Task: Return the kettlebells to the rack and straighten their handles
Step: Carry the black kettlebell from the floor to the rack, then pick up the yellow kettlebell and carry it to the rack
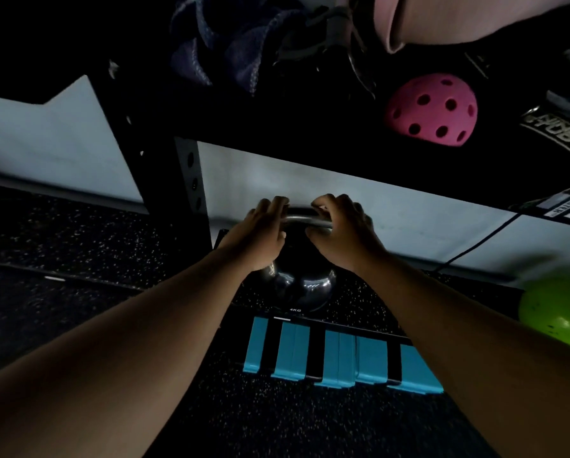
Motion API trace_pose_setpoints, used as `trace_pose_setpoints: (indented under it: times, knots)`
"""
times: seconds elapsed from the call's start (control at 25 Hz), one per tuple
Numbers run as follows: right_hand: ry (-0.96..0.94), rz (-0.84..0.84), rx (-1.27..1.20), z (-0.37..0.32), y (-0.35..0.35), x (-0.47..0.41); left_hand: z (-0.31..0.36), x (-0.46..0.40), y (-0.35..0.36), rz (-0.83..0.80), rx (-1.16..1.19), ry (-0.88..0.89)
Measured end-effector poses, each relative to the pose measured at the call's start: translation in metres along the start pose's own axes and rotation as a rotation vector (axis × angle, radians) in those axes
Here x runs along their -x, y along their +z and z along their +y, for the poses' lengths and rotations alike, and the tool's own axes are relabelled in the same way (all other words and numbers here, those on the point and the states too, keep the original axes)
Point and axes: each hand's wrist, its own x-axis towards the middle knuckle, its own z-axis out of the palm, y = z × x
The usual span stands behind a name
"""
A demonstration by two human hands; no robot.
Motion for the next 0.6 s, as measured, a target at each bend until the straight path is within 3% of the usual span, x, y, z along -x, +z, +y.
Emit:
trace_pose_setpoints:
  times: [0.24,0.6]
  knots:
    - [-0.308,0.102,0.130,-0.061,0.007,0.013,-0.051,0.067,-0.043,-0.077,-0.157,-0.133]
    - [-0.560,-0.152,0.050,-0.256,0.141,0.070,-0.191,0.274,-0.091,-0.141,-0.093,-0.487]
